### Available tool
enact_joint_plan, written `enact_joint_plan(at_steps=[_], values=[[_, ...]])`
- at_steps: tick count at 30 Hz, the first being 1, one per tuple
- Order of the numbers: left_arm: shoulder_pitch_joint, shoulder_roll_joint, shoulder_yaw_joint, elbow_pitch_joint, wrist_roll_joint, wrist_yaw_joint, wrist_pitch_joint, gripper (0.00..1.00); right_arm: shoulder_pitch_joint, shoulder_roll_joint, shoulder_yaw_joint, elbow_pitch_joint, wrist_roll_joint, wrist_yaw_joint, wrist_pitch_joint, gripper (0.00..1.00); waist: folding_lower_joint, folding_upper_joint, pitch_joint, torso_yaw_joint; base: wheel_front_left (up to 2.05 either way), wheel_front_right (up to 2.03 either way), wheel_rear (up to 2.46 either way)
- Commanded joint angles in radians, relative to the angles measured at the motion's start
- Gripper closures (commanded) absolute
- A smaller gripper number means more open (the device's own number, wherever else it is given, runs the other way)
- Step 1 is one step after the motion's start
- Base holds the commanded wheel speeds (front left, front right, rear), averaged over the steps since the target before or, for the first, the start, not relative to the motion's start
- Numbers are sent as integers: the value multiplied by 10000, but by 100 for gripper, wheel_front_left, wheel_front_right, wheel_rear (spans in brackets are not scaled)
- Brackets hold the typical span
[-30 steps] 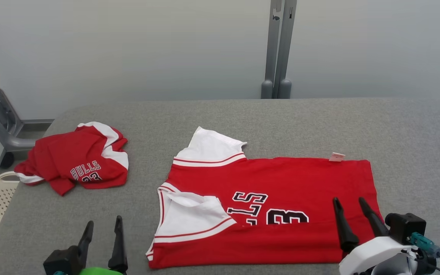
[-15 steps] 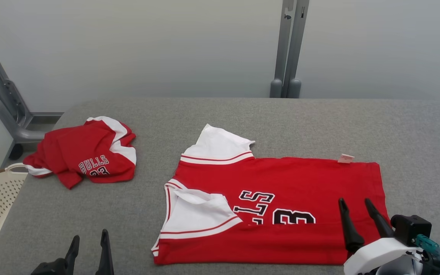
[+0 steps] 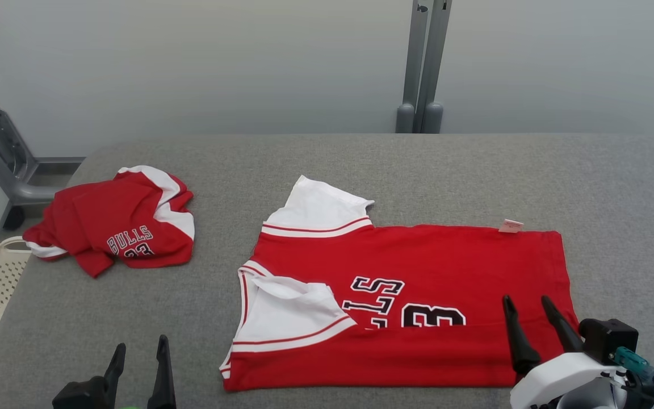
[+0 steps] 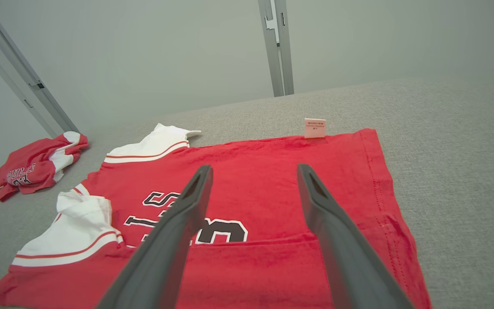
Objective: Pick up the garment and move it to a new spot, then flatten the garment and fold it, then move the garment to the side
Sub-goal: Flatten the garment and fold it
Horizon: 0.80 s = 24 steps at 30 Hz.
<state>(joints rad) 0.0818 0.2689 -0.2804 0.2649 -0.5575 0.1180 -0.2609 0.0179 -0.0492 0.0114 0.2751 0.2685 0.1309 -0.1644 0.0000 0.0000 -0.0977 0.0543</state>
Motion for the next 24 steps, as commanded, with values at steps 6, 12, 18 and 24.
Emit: enact_joint_plan(at_steps=[6, 12, 18, 24], values=[[-261, 28, -37, -68, 90, 153, 76, 0, -113, -24, -57, -40, -92, -5, 73, 0, 0, 0, 159, -65, 0, 0, 0], [-369, 57, -82, -189, 83, 222, 179, 0, -262, -26, -38, -131, -225, -5, 179, 0, 0, 0, 222, -91, 0, 0, 0], [-493, 20, -146, -246, 31, 235, 262, 0, -378, -26, -84, -206, -189, -5, 335, 0, 0, 0, 312, -79, 0, 0, 0], [-1293, 114, -401, -133, 159, 71, 794, 0, -757, -29, -106, -167, -422, -5, 1179, 0, 0, 0, 688, -121, 0, 0, 0]])
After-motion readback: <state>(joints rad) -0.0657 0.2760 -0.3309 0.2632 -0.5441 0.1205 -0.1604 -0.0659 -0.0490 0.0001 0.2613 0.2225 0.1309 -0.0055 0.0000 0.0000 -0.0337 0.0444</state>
